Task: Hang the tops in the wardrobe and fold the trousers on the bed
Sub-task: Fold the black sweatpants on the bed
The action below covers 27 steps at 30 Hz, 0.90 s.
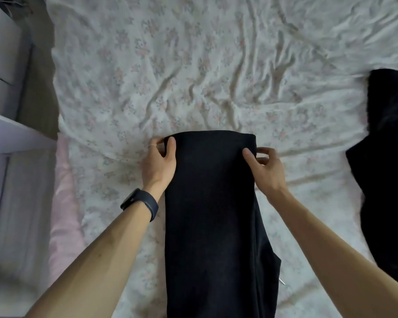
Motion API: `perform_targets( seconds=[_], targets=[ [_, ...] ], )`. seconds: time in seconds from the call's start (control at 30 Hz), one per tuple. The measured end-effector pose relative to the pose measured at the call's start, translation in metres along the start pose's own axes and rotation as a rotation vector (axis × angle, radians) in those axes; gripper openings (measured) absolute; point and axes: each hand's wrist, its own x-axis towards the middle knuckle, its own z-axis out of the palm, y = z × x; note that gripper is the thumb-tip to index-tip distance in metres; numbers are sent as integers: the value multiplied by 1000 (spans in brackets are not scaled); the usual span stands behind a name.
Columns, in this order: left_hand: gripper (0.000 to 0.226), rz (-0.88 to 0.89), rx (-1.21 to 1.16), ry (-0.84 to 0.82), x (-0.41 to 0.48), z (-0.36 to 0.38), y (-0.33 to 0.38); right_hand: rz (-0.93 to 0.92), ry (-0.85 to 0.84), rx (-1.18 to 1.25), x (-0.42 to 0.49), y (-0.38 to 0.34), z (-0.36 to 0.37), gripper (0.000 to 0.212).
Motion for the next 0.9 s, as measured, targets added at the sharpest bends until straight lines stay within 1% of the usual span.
perform_targets(
  seconds=[0.03,0.07,0.13,0.17,0.2,0.23,0.3,0.37,0.47,0.5,0.6,0.67,0.77,0.9],
  targets=[
    [47,-2,-37,6,-13,1,-3,10,-31,26,-15,8,-4,54],
    [53,49,5,35,-29,1,-6,18,-55,23,-31,17,-9,55],
    [62,273,291,129,-65,4,-19,11,-79,-36,-61,35,-16,53],
    [65,393,436,144,-88,7,-25,6,-73,-62,-78,42,-20,51],
    [66,512,532,130,-109,10,-30,-12,-61,-87,-93,50,-23,49],
    [67,619,588,79,-129,14,-35,-41,-44,-124,-109,56,-25,46],
    [69,740,664,-49,-162,25,-45,-104,18,-251,-138,68,-28,41],
    [70,742,751,-102,-175,37,-51,-111,55,-375,-155,75,-24,40],
    [68,605,812,-138,-170,47,-46,-28,0,-493,-166,80,-19,45],
    [67,585,839,-161,-168,49,-44,-4,-16,-513,-168,81,-19,44],
    [66,581,876,-177,-165,52,-48,18,-29,-468,-172,83,-16,33],
    [66,568,879,-179,-162,52,-48,13,-31,-454,-171,81,-17,30],
    [65,556,874,-181,-165,55,-45,5,5,-468,-172,85,-26,23],
    [63,637,899,-171,-169,57,-41,64,62,-455,-168,92,-34,21]
  ],
)
